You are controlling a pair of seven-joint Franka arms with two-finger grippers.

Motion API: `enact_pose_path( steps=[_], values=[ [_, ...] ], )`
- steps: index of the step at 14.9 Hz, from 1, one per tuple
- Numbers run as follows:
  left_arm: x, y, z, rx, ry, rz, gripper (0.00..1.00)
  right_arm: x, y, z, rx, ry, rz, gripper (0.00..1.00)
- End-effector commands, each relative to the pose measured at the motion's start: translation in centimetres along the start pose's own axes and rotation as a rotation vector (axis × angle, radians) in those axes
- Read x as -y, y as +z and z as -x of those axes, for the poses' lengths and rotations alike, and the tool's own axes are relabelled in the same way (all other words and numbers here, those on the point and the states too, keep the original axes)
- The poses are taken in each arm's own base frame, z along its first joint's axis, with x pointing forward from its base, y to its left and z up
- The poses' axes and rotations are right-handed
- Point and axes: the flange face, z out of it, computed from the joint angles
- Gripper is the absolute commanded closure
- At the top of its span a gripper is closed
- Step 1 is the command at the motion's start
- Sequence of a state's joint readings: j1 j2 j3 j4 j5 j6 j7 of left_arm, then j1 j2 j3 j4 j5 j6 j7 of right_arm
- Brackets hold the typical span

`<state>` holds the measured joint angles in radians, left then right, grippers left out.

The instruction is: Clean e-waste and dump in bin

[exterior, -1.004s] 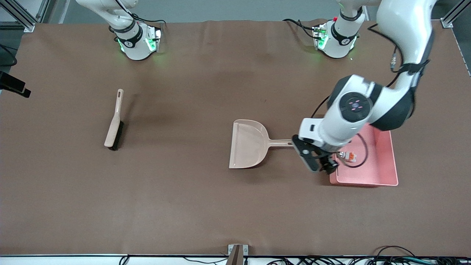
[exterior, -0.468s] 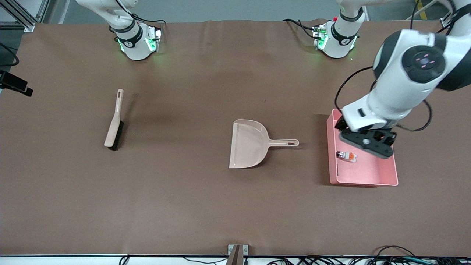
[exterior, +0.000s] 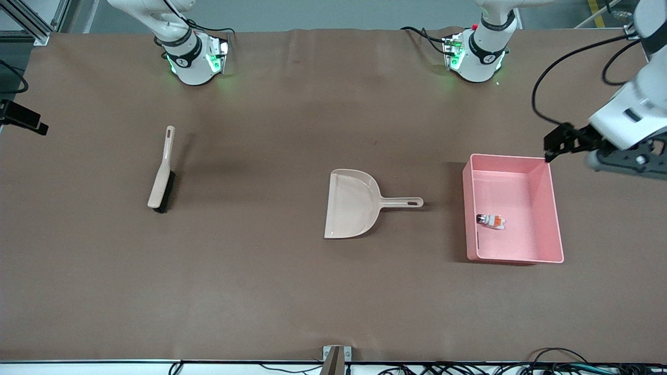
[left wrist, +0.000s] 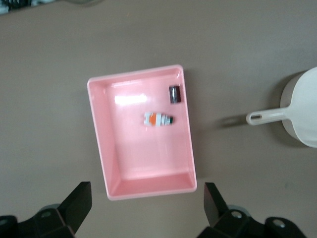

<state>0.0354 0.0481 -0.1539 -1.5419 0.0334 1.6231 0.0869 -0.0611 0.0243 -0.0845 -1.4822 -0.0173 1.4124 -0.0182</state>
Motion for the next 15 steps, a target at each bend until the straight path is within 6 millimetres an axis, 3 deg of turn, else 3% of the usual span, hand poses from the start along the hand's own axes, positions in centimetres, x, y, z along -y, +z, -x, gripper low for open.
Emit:
enact_pose_path(
  steps=[1,4,6,15],
  values=[
    [0.6,-1.3,3.1,0.021,-0.051,0.029,0.0,0.1,0.7,0.3,0.012,0.008,-0.009,0.0],
    [0.1,-1.6,5.9,0.026,-0.15,0.102,0.0,0.2,1.3,0.3,0.025,0.007,-0.009,0.0],
    [-0.4,-2.1,6.8,0.021,-0.171,0.097,0.0,1.7,0.9,0.3,0.013,-0.021,-0.005,0.0],
    [0.1,-1.8,5.9,0.028,-0.162,0.011,0.0,2.2,0.8,0.0,-0.007,-0.031,-0.006,0.0]
  ],
)
